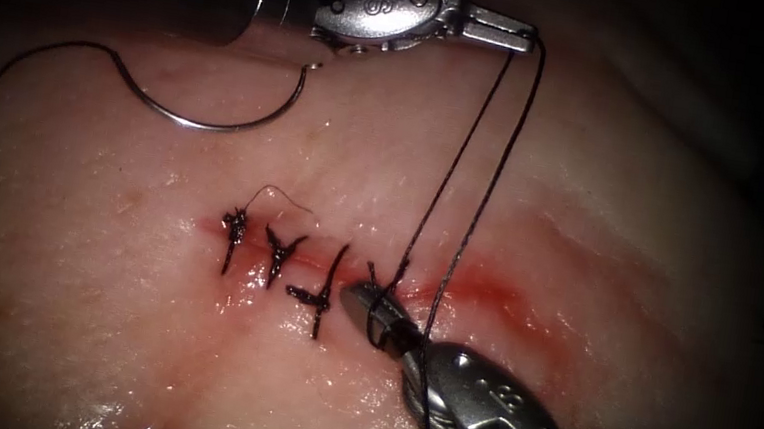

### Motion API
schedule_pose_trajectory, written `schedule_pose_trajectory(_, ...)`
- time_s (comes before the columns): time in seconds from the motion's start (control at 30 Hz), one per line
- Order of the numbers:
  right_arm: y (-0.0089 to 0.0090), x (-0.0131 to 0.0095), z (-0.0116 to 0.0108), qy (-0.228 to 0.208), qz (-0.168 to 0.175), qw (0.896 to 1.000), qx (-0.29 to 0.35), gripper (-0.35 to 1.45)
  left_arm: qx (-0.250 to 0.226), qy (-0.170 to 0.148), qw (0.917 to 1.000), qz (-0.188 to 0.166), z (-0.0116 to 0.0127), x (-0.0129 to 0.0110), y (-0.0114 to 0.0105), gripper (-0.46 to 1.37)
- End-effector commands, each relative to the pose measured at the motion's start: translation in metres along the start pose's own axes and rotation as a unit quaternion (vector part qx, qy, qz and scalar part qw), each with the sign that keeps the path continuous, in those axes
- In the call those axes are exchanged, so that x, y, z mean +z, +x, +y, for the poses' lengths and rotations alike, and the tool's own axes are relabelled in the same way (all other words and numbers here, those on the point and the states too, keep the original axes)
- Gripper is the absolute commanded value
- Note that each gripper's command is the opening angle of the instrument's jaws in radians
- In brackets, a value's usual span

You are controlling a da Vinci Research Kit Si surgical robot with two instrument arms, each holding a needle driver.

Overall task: Wound Closure
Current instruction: Pull up with the left tool and down with the right tool to tighten the knot

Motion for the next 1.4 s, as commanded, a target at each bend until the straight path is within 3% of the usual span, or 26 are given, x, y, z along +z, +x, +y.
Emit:
schedule_pose_trajectory(0.03, 0.0, 0.0002, 0.0001, -0.01, 0.001, 1.0, -0.005, -0.35, 0.002, -0.001, 1.0, -0.002, 0.0004, 0.0, 0.0002, -0.35)
schedule_pose_trajectory(0.47, 0.0028, 0.0012, 0.0014, -0.055, 0.006, 0.998, -0.035, -0.35, 0.007, -0.001, 0.9999, -0.01, 0.0043, 0.0001, 0.0023, -0.35)
schedule_pose_trajectory(0.7, 0.0042, 0.0006, 0.0026, -0.061, 0.02, 0.997, -0.035, -0.35, 0.015, 0.009, 0.9984, -0.055, 0.0061, -0.0003, 0.0027, -0.35)
schedule_pose_trajectory(0.83, 0.0048, 0.0004, 0.0034, -0.113, 0.009, 0.991, -0.067, -0.35, 0.016, 0.013, 0.9981, -0.058, 0.0064, -0.0008, 0.0031, -0.35)
schedule_pose_trajectory(0.9, 0.0049, 0.0011, 0.0033, -0.172, -0.019, 0.972, -0.162, -0.35, 0.017, 0.016, 0.9979, -0.061, 0.0068, -0.0009, 0.0036, -0.35)
schedule_pose_trajectory(0.93, 0.005, 0.0014, 0.003, -0.185, -0.037, 0.955, -0.228, -0.35, 0.017, 0.017, 0.9978, -0.061, 0.007, -0.0009, 0.0038, -0.35)
schedule_pose_trajectory(1.0, 0.0051, 0.0016, 0.0025, -0.191, -0.054, 0.936, -0.29, -0.35, 0.017, 0.017, 0.9979, -0.061, 0.0071, -0.0008, 0.0039, -0.35)
schedule_pose_trajectory(1.03, 0.0051, 0.0016, 0.0021, -0.185, -0.063, 0.921, -0.336, -0.35, 0.017, 0.016, 0.9979, -0.06, 0.0072, -0.0008, 0.004, -0.35)
schedule_pose_trajectory(1.1, 0.0051, 0.0016, 0.0012, -0.192, -0.063, 0.917, -0.345, -0.35, 0.017, 0.016, 0.9979, -0.06, 0.0073, -0.0008, 0.0041, -0.35)
schedule_pose_trajectory(1.23, 0.0049, 0.0008, -0.0001, -0.214, -0.072, 0.89, -0.396, -0.35, 0.019, 0.016, 0.9979, -0.06, 0.0076, -0.0009, 0.004, -0.35)
schedule_pose_trajectory(1.3, 0.0048, 0.0003, -0.0005, -0.223, -0.072, 0.885, -0.403, -0.35, 0.023, 0.016, 0.9978, -0.06, 0.0078, -0.001, 0.0038, -0.35)
schedule_pose_trajectory(1.33, 0.0046, -0.0002, -0.0007, -0.222, -0.072, 0.885, -0.404, -0.35, 0.024, 0.016, 0.9978, -0.06, 0.008, -0.0012, 0.0037, -0.35)
schedule_pose_trajectory(1.37, 0.0045, -0.0007, -0.0007, -0.218, -0.052, 0.911, -0.345, -0.35, 0.021, 0.016, 0.9979, -0.06, 0.008, -0.0013, 0.0036, -0.35)
schedule_pose_trajectory(1.4, 0.0043, -0.0011, -0.0007, -0.213, -0.037, 0.929, -0.301, -0.35, 0.021, 0.015, 0.9979, -0.06, 0.008, -0.0015, 0.0036, -0.35)
